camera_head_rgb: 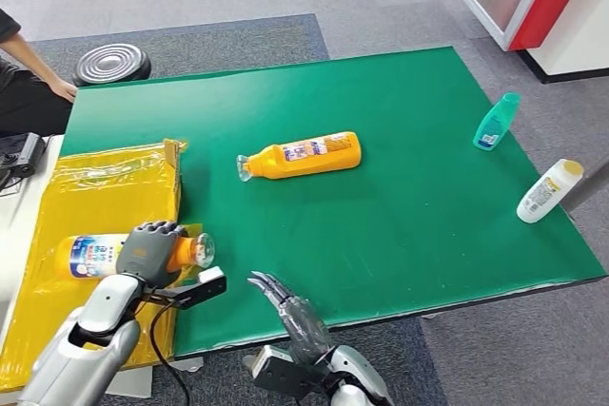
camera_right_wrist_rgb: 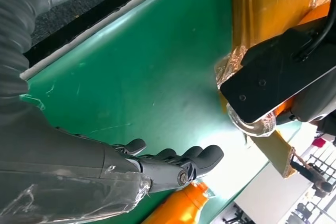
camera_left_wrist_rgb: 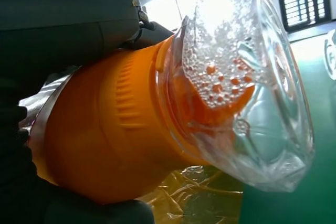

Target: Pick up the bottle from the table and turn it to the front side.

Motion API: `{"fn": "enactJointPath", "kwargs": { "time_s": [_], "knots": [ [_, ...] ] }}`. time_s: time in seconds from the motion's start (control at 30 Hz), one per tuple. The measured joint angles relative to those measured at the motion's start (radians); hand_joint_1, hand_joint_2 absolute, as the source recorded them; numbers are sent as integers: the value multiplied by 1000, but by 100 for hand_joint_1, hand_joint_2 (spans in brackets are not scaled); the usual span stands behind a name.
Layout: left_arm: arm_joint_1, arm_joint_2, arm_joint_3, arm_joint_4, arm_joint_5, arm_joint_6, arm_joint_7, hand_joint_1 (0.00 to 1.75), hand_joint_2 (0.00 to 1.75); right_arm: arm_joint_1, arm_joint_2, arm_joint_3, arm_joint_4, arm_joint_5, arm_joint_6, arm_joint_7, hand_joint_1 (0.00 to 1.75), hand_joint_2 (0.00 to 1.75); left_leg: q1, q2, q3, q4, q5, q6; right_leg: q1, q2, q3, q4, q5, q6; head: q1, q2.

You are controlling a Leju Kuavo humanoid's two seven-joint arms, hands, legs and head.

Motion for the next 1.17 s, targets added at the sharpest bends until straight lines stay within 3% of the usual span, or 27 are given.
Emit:
{"fn": "enactJointPath", "kwargs": {
  "time_s": [0.03,0.07,0.37,0.43,0.5,0.63,0.73,0.87,0.97,1.1,1.17],
  "knots": [
    [0,0,3,0,6,1,8,10,175,1,0,0,-1,-1,-3,1,0,175,0,0,0,0,0,0,0,0,0,0,0,0,0,0],
    [0,0,6,0,15,4,12,0,175,3,0,0,-3,-2,-6,3,0,175,0,0,0,0,0,0,0,0,0,0,0,0,0,0],
    [14,-5,41,-22,80,23,9,0,175,16,-1,-3,-21,-10,-25,12,0,175,0,0,0,0,0,0,0,0,0,0,0,0,0,0],
    [23,-8,54,-35,183,3,-32,0,175,19,-3,-4,-26,-15,-35,14,0,175,0,0,0,0,0,0,0,0,0,0,0,0,0,0],
    [48,-10,80,-66,418,-54,-131,0,175,26,-6,-5,-35,-23,-52,15,0,175,0,0,0,0,0,0,0,0,0,0,0,0,0,0],
    [153,2,159,-185,974,-197,-363,0,0,45,-19,-6,-41,-52,-85,-8,0,175,0,1,0,0,-2,-1,0,2,0,1,-1,-1,0,0],
    [264,20,224,-301,1253,-311,-486,0,0,56,-28,-6,-40,-73,-101,-28,0,175,1,2,0,0,-3,-2,0,2,-1,1,-3,-2,0,0],
    [399,29,286,-441,1427,-414,-616,0,0,60,-34,-6,-42,-91,-114,-42,0,175,1,2,0,0,-4,-1,1,2,0,1,-5,-1,0,0],
    [487,6,338,-529,1559,-512,-693,0,0,71,-38,-9,-66,-127,-102,-57,0,175,1,2,0,0,-5,-1,1,2,0,1,-5,-1,0,0],
    [562,-54,404,-591,1635,-595,-726,0,175,97,-46,-26,-133,-188,-61,-80,0,175,1,2,0,0,-5,0,0,2,1,1,-5,0,0,0],
    [581,-89,430,-600,1645,-626,-733,0,175,113,-49,-39,-174,-214,-45,-92,0,175,1,2,0,0,-5,0,0,2,1,0,-5,0,0,0]
  ]
}}
